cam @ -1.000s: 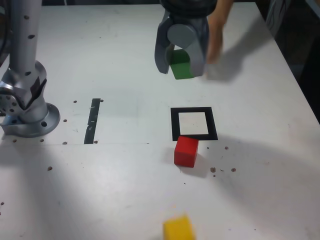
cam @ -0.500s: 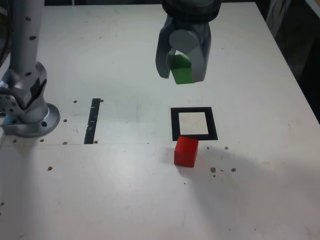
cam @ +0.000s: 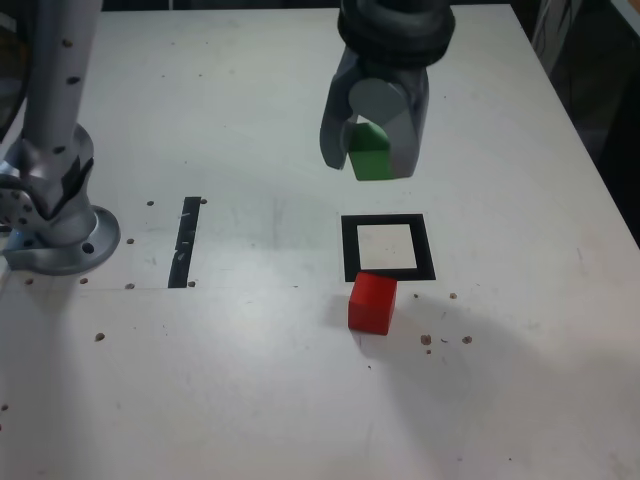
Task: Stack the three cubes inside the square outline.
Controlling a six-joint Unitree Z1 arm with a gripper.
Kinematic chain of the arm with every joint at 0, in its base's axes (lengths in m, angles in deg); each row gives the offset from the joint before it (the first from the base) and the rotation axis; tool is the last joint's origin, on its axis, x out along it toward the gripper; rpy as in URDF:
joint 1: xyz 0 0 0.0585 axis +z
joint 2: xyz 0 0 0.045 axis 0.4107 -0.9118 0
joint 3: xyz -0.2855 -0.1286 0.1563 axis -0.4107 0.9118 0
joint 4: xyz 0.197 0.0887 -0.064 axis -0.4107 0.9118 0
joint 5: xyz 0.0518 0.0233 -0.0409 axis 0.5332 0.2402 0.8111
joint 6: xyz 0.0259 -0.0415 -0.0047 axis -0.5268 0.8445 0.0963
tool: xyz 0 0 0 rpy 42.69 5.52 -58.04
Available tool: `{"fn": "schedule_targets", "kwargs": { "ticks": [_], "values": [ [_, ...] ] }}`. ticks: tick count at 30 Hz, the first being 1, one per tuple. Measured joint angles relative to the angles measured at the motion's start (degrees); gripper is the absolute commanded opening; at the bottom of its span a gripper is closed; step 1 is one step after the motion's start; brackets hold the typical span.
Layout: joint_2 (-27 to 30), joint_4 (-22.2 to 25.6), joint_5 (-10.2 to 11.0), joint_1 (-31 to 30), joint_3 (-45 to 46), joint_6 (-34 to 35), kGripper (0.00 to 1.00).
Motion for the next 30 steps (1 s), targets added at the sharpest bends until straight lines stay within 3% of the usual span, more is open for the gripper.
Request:
{"fn": "schedule_targets", "kwargs": {
  "ticks": [24, 30],
  "values": [
    [-5.49, -1.35, -1.64, 1.84, 0.68, -1.93, 0.18],
    [-6.61, -2.28, -0.50, 1.84, -0.95, -2.39, 0.18]
  ]
}}
